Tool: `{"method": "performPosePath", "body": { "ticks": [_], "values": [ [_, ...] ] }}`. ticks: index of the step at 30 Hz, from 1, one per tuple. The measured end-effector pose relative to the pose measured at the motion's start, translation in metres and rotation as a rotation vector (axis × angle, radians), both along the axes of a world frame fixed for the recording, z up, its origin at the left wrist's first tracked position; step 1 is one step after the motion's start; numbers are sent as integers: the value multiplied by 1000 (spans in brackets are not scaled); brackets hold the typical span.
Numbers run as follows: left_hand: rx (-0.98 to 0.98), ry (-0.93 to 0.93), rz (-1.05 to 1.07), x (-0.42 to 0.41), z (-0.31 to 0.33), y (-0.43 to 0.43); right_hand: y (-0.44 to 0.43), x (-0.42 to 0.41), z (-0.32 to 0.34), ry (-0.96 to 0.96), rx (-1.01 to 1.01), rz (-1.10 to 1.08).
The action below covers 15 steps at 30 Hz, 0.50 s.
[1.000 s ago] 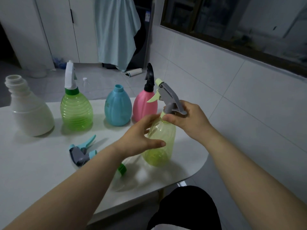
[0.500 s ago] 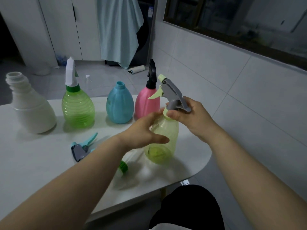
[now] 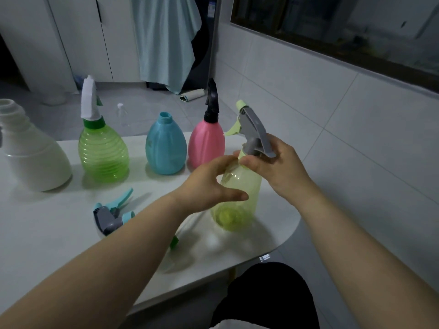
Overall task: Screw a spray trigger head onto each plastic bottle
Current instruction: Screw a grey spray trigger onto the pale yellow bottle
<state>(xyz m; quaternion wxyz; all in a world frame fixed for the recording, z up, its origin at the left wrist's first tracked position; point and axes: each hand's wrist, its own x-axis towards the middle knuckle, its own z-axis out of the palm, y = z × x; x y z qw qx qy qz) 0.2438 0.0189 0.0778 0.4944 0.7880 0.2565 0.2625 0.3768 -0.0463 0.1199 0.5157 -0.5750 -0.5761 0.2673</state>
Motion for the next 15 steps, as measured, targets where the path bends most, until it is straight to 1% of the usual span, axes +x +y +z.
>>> {"method": "performPosePath", "body": {
  "ticks": [4,6,9,11,13,15],
  "values": [
    [108,-47,160,7,-6,-7,-3,0,-4,-51,12,-68],
    [144,-48,207,11,-7,-11,-4,3,-6,-73,-9,-88],
    [162,-34,218,14,-7,-12,-8,12,-3,-163,-134,0],
    [158,-27,211,13,-6,-11,-9,17,4,-182,-194,84],
    [153,-21,208,13,-6,-12,-10,17,12,-174,-182,71],
    [157,-15,217,12,-6,-14,-9,15,12,-162,-106,3]
  ]
}}
